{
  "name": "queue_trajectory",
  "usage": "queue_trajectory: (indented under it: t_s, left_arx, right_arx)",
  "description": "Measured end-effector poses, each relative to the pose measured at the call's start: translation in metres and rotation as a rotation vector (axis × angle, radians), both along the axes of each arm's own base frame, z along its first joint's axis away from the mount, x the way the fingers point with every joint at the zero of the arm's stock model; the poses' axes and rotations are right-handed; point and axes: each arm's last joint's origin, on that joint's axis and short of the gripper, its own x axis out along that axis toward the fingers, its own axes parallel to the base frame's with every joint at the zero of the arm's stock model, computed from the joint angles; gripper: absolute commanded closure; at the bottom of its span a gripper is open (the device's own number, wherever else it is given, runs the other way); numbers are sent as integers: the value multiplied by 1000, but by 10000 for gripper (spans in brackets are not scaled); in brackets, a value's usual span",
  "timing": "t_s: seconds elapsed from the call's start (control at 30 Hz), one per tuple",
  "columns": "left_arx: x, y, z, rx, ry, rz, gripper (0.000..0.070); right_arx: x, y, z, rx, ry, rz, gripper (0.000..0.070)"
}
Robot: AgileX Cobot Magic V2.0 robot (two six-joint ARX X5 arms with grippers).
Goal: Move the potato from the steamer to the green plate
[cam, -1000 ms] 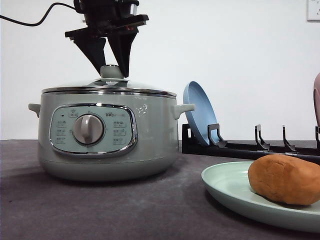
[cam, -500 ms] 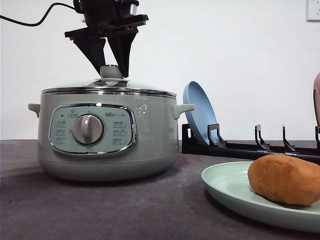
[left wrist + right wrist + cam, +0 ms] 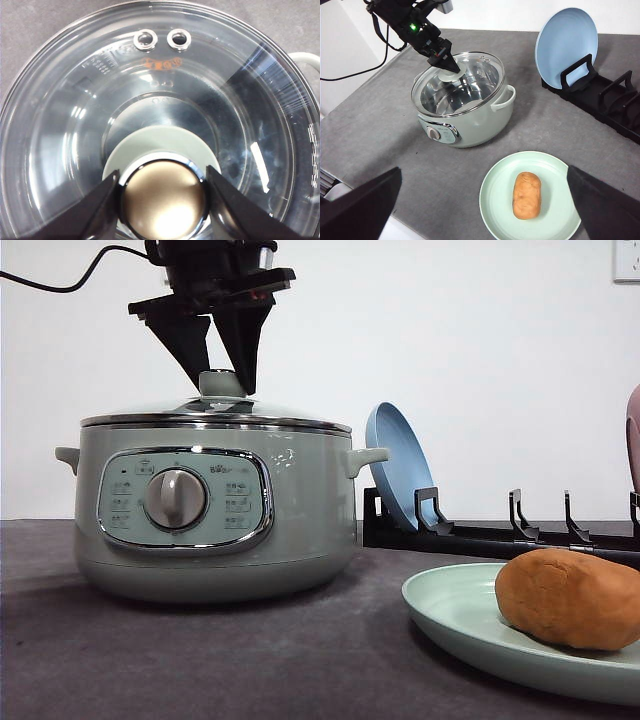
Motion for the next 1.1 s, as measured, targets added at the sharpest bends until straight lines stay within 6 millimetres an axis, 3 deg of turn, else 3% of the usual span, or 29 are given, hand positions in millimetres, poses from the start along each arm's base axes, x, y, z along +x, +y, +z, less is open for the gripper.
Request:
queue_trajectory:
  t_s: [0.8, 0.87, 1.03, 1.1]
  left_arx:
    - [0, 4, 2, 14, 8, -24, 670]
    - [0, 4, 2, 13, 8, -25, 617]
    - [0, 4, 2, 12, 8, -26, 253]
    - [1, 5, 3, 13, 1, -23, 147]
  right_arx:
    - [0, 0, 0, 0, 0, 0, 0]
    - [0, 0, 0, 0, 0, 0, 0]
    - [0, 0, 0, 0, 0, 0, 0]
    - [0, 0, 0, 0, 0, 0, 0]
